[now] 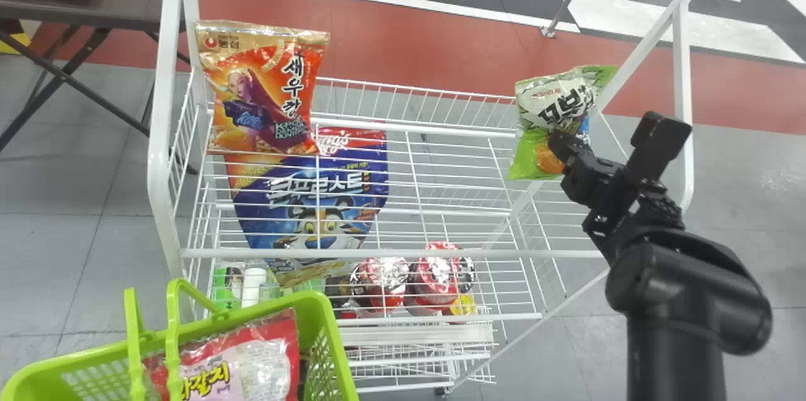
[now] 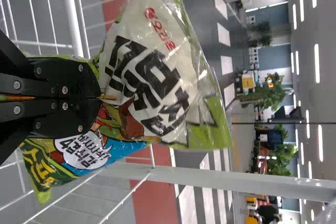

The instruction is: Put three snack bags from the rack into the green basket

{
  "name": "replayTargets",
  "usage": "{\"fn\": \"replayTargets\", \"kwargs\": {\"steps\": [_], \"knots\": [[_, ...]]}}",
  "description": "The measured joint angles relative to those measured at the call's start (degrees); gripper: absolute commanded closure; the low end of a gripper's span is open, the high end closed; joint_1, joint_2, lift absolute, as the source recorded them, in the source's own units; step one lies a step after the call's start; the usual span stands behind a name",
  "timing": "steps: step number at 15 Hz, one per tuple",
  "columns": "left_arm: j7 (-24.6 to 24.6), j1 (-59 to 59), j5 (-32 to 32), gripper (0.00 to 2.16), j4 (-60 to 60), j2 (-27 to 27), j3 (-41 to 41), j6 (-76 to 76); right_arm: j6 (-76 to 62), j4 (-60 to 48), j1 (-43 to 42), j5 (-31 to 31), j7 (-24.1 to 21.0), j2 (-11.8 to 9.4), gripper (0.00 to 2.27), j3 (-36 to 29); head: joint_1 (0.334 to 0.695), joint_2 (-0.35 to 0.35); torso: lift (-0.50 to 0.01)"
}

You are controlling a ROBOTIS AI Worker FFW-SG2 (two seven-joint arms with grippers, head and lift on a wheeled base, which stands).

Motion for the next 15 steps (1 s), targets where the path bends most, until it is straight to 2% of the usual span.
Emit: {"fn": "replayTargets", "kwargs": {"steps": [5,8,9,10,13,14,15], "knots": [[0.01,-0.71,0.0,2.15,-0.07,-0.05,0.01,0.0,3.89,-21.19,18.09,-9.06,0.89,0.83,2.25,6.53,0.695,-0.35,0.0],[0.21,-0.83,0.0,2.15,-0.09,-0.06,0.0,0.0,9.0,-28.74,25.74,-14.26,3.24,0.89,2.25,10.47,0.695,-0.347,0.0],[0.24,-0.84,0.0,2.15,-0.14,-0.1,0.0,0.0,11.63,-30.58,27.65,-15.64,4.29,0.87,2.25,12.27,0.695,-0.31,0.0],[0.27,-0.84,0.0,2.15,-0.14,-0.18,0.01,0.0,15.09,-32.08,28.98,-17.02,5.61,0.86,2.25,13.99,0.695,-0.232,0.0],[0.35,-0.77,0.0,2.15,-0.12,-0.33,0.01,0.0,26.53,-34.3,30.56,-23.19,9.89,0.89,2.25,16.28,0.695,-0.116,0.0],[0.4,-0.75,0.0,2.15,-0.11,-0.35,0.01,0.0,30.0,-34.74,30.77,-25.52,10.5,0.9,2.25,16.62,0.695,-0.056,0.0],[0.45,-0.75,0.0,2.15,-0.1,-0.35,0.01,0.0,32.89,-35.14,30.86,-27.43,10.73,0.9,2.25,16.77,0.695,-0.025,0.0]]}}
